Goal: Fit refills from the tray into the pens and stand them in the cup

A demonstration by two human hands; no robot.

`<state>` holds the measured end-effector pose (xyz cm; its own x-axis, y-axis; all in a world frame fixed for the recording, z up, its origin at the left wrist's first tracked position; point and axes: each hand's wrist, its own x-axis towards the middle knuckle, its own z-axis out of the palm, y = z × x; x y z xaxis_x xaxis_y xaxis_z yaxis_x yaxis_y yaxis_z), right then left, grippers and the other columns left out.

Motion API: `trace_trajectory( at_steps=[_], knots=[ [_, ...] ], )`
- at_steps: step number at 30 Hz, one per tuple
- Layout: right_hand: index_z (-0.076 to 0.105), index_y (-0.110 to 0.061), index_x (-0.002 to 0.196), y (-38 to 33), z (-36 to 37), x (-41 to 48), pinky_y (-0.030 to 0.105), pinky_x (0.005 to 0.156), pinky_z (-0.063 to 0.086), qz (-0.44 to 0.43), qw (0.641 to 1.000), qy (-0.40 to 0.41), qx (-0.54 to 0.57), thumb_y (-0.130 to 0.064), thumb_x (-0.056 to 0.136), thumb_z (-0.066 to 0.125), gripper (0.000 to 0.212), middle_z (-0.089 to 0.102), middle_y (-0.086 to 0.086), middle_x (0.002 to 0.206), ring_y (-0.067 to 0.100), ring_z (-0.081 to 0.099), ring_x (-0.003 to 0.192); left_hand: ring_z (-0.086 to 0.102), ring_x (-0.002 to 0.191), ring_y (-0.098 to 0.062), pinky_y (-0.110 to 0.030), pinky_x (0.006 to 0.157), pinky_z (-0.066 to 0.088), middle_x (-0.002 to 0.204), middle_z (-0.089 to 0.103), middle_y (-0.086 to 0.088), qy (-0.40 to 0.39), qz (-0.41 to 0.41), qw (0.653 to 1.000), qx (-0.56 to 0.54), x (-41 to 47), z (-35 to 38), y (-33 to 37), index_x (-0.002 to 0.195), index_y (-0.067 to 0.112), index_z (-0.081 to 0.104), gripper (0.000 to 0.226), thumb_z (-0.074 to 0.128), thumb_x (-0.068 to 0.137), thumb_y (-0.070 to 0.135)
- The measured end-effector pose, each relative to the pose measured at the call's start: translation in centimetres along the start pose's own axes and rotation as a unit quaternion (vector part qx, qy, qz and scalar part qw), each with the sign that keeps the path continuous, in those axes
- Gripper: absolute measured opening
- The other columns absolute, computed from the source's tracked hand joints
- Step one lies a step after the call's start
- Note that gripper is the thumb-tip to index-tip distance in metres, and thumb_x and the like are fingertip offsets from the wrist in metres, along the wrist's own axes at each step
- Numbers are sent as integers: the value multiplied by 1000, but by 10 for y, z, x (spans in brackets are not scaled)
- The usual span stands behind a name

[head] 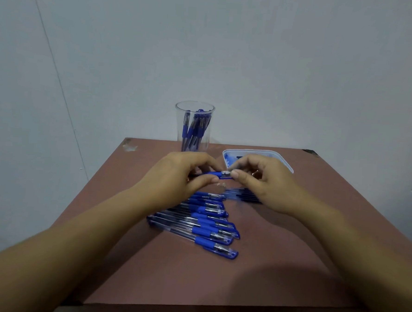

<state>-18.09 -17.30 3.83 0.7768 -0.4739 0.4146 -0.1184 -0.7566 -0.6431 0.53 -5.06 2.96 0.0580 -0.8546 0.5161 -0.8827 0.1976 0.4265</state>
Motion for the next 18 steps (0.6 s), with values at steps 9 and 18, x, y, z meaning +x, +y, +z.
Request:
trace_trajectory(
  at_steps=[9,18],
  knots=[
    [65,-37,91,30,23,-9,21,69,45,-55,993,62,-83,-21,87,70,17,64,-14,85,5,57,79,60,77,-2,-26,69,51,86,67,18,9,-7,999,-37,-12,23,-14,105,35,70,18,67,91,24],
    [69,-15,88,33,18,-13,12,74,42,-127,973,116,-153,-15,86,63,6,60,-16,84,1,49,79,66,88,-5,-27,80,54,98,72,13,-25,-13,997,-66,-21,19,-19,113,37,70,26,59,96,21]
  ],
)
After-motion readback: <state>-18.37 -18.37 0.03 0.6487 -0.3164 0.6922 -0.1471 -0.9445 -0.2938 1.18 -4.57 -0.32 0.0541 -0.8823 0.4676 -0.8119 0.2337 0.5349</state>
